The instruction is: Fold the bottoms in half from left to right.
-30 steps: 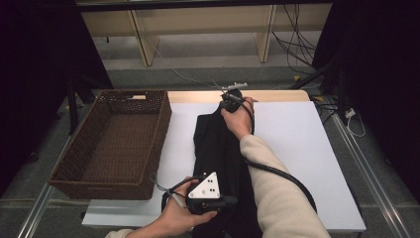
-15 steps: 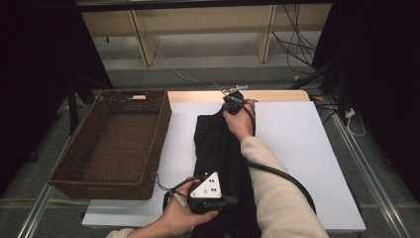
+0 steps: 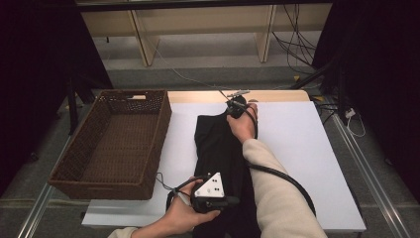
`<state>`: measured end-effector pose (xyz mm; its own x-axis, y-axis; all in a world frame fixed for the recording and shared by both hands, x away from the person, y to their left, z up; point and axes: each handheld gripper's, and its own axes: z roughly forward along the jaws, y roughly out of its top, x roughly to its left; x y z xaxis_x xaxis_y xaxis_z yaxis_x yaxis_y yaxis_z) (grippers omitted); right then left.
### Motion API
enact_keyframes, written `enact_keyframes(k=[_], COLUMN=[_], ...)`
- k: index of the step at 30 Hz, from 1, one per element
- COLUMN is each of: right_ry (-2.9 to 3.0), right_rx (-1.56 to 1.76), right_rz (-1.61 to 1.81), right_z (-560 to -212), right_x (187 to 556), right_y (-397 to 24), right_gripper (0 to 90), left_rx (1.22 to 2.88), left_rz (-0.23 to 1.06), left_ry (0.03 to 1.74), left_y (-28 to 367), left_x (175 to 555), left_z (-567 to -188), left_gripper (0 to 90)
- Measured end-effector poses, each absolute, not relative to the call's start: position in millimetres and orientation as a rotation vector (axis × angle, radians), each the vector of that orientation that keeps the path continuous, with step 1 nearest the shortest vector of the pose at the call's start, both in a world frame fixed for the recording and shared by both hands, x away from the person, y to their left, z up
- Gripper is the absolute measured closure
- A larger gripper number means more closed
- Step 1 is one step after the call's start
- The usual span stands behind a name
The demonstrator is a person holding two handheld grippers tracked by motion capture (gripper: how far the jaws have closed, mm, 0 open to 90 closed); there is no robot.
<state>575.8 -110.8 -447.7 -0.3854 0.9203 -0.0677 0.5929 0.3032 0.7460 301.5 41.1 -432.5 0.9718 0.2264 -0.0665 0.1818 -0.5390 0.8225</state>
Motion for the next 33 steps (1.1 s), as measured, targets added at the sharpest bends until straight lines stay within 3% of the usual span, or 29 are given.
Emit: enact_keyframes(k=[13,33], right_ry=[2.112,2.266], right_rx=[1.372,1.454], right_rz=[0.851,0.879], right_z=[-452.2,-458.0], right_x=[567.3,502.0], right_y=[-123.5,-152.9], right_gripper=[68.6,61.3], left_rx=[2.172,2.178], left_rz=[0.032,0.016], left_ry=[0.292,0.309], left_y=[32.2,26.4], left_x=[305.8,307.0], left_z=[-441.2,-446.6], left_gripper=[89.0,89.0])
